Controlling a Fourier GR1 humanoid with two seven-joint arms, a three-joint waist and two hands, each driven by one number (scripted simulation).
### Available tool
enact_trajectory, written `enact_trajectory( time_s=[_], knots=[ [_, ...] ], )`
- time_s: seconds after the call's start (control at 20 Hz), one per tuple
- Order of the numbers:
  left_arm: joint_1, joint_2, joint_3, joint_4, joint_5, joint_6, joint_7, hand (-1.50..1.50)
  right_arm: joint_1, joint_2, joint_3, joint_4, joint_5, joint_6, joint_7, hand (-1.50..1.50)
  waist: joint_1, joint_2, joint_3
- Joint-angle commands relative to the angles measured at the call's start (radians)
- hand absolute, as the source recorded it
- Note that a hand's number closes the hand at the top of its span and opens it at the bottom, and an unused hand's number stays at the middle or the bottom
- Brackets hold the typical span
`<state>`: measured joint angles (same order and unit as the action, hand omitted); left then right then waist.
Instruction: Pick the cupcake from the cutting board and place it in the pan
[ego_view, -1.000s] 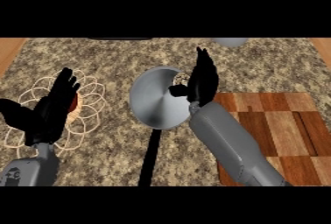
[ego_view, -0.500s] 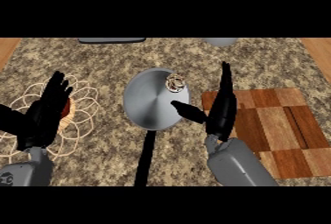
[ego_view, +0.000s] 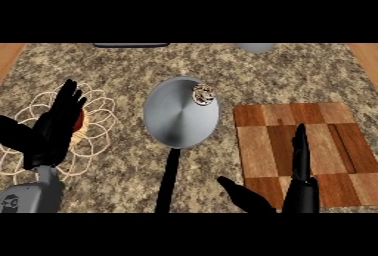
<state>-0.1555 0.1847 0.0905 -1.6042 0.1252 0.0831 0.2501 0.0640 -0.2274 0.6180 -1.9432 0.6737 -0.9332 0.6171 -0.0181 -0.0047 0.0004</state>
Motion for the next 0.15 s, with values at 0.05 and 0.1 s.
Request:
enact_trajectory(
  time_s=[0.05,0.1],
  knots=[
    [0.033,0.030,0.027,-0.060,0.014,-0.039,0.015,0.00,0.117,0.019,0.027,-0.023,0.043,-0.023,-0.057,-1.50,0.017,0.003,0.000],
    [-0.056,0.021,0.020,-0.043,0.009,-0.001,0.104,0.00,0.128,0.029,0.016,-0.054,0.075,-0.003,-0.032,-1.50,0.014,0.003,0.000]
  ],
)
